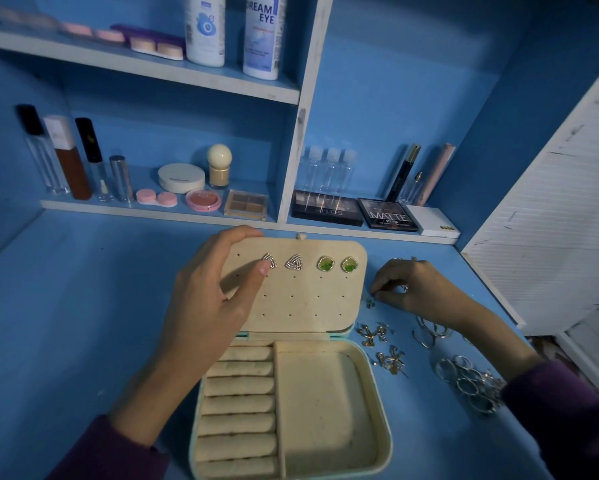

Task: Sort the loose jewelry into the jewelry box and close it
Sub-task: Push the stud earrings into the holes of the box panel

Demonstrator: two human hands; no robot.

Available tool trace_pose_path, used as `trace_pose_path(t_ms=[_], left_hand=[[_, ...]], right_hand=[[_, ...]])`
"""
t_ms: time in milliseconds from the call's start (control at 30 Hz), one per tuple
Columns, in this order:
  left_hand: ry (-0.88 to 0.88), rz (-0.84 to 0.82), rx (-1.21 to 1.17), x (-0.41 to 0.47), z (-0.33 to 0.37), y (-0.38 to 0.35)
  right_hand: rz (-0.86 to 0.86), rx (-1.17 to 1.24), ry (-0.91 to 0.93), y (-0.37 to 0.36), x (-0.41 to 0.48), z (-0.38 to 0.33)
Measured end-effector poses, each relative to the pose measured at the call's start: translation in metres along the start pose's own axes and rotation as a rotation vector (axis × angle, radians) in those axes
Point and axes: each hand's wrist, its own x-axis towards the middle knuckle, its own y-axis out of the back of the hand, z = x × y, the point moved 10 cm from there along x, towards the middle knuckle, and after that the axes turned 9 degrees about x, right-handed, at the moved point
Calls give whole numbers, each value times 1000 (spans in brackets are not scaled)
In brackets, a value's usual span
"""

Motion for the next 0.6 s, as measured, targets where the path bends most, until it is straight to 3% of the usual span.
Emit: trace_pose_path(t_ms=[600], left_hand=[[-19,4,27,0,0,0]], right_hand=[[43,19,-28,3,-3,-3]])
